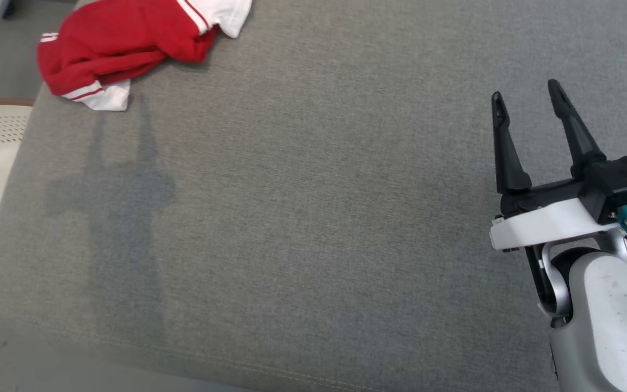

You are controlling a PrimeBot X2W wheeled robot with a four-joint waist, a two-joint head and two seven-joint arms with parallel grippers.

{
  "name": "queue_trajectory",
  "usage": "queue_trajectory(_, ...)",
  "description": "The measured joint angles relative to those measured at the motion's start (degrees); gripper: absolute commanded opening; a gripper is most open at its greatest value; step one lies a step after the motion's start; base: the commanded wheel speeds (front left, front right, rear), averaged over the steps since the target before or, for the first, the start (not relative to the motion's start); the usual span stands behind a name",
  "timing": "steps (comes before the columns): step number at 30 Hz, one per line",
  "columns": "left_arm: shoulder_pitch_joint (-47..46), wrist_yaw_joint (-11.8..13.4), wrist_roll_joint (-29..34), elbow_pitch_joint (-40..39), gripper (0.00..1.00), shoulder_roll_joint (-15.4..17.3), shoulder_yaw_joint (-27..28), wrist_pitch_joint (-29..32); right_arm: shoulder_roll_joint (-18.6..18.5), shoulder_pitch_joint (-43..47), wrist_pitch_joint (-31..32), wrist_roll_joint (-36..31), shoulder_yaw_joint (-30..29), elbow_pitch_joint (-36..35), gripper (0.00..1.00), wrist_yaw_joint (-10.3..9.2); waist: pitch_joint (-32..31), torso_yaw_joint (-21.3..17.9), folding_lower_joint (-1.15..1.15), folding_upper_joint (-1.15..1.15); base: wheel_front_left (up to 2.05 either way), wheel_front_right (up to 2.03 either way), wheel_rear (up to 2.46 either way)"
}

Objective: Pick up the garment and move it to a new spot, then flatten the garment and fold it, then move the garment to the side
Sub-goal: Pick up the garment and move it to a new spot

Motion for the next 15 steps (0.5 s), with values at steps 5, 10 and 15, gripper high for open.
queue_trajectory(5,-5.41,-1.26,-2.02,9.44,1.0,-0.03,-1.77,8.48,-0.75,-0.71,1.25,-0.73,-1.29,-4.16,1.0,0.0,5.27,-3.97,0.0,0.0,0.0,0.0,0.0)
queue_trajectory(10,-7.34,-1.4,-3.27,15.95,1.0,-0.14,-2.03,10.87,-0.89,-0.87,1.88,-0.87,-1.21,-6.86,1.0,0.0,10.39,-7.14,0.0,0.0,0.0,0.0,0.0)
queue_trajectory(15,-7.35,-1.33,-4.64,23.07,1.0,-0.27,-1.93,15.45,-0.86,-1.08,1.91,-0.86,-1.12,-8.08,1.0,0.0,14.88,-10.11,0.01,0.0,0.0,0.0,0.0)
